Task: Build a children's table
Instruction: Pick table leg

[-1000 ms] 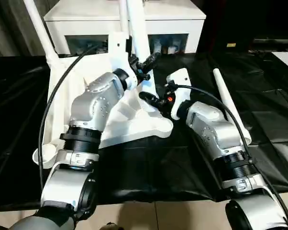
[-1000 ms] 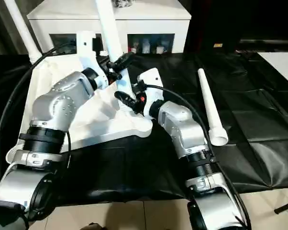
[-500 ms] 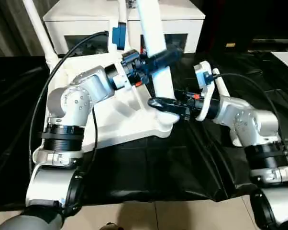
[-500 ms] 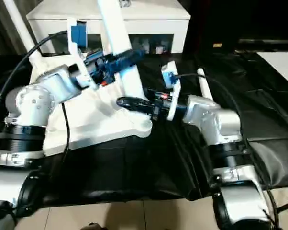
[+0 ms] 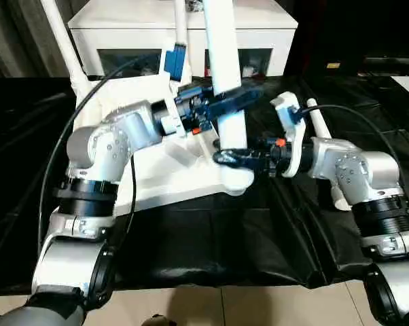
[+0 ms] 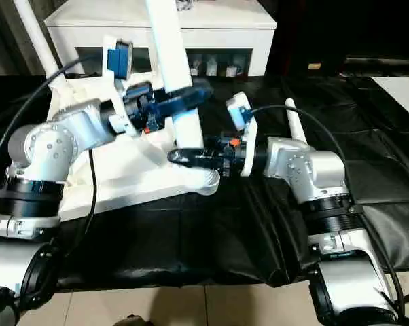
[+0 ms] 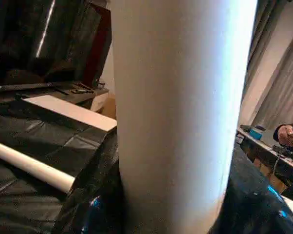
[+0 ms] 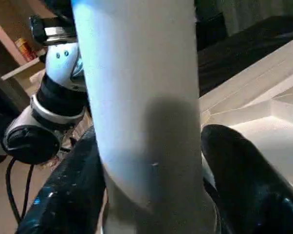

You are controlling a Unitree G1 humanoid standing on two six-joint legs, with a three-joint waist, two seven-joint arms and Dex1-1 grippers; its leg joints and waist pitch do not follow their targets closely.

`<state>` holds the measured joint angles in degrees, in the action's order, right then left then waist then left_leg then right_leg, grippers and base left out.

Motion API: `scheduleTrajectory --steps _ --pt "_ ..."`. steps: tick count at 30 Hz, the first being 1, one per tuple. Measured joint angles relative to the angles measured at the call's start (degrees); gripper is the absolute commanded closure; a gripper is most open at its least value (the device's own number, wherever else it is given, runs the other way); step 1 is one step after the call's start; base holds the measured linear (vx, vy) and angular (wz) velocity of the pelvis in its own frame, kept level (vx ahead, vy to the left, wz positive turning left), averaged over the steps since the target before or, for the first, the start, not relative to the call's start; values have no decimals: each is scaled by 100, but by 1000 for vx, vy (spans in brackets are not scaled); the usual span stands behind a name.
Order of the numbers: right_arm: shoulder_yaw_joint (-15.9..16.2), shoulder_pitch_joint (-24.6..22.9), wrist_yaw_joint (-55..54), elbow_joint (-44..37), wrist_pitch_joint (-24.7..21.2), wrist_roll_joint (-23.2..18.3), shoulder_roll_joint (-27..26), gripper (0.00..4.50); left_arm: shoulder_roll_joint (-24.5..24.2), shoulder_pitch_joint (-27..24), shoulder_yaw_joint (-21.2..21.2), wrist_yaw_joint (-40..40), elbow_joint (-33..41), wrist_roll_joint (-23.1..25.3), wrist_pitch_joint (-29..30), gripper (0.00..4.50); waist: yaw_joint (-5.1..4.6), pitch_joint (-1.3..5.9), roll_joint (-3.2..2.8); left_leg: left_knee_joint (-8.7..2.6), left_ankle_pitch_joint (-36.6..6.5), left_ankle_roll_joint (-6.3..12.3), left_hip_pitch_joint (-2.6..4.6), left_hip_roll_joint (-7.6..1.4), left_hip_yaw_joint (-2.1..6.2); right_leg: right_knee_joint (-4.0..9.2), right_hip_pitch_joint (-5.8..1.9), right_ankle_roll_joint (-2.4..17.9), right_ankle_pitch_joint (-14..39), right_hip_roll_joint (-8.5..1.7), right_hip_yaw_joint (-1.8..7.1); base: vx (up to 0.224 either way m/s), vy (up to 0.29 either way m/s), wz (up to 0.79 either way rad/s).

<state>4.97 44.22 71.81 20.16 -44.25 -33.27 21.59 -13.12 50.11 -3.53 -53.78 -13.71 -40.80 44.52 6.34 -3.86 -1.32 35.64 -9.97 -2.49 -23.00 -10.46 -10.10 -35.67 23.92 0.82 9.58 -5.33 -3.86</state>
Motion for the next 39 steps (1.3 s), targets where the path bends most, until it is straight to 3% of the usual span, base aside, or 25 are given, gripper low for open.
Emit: scheduleTrajectory --steps 4,7,9,16,22,28,33,38,39 --pt "-1 0 -87 -28 240 87 -78 209 -20 -5 -37 36 -5 21 -83 259 7 2 5 0 0 0 1 0 0 -2 0 0 0 0 0 0 0 0" --pt "-66 0 -583 -22 712 322 -284 223 84 -13 -129 394 -136 265 -403 259 3 1 20 0 1 -3 2 0 0 -5 0 0 0 0 0 0 0 0" --pt "-95 0 -1177 34 1089 668 -429 238 252 -2 -187 946 -349 579 -801 189 13 4 30 0 3 -5 2 0 1 -4 -3 -1 0 -2 0 0 0 0" --pt "-60 -152 -2333 28 1586 1183 -847 256 448 -2 18 2278 -341 1502 -1396 144 1 0 38 -1 2 -5 -5 0 1 3 1 -6 2 -1 0 0 0 0" --pt "-29 -329 -2853 -94 2023 1510 -1135 256 687 -5 -21 2877 -265 1695 -1581 146 -18 0 37 -1 3 -5 -5 0 1 0 3 -6 1 -1 -1 0 0 0" --pt "62 -349 -3167 -102 2245 1736 -1260 256 735 -5 -75 3055 -254 1683 -1586 209 -47 0 38 -1 3 -5 -2 0 2 -1 0 -6 0 -1 0 0 0 0" --pt "104 -348 -3258 -99 2484 1828 -1314 256 769 -18 -274 3087 -50 1426 -1297 248 -71 0 37 -1 3 -5 -3 0 2 0 2 -6 0 -1 -1 0 0 0" --pt "130 -343 -3260 -72 2659 1952 -1339 256 707 -23 -434 3017 -2 1155 -1047 258 -94 0 39 -1 3 -5 -3 0 2 1 2 -6 0 -1 0 0 0 0" --pt "132 -340 -3260 -53 2688 1956 -1356 200 680 -23 -460 2988 1 1121 -996 260 -100 0 39 -1 3 -5 -3 0 2 0 2 -6 0 -1 0 0 0 0"
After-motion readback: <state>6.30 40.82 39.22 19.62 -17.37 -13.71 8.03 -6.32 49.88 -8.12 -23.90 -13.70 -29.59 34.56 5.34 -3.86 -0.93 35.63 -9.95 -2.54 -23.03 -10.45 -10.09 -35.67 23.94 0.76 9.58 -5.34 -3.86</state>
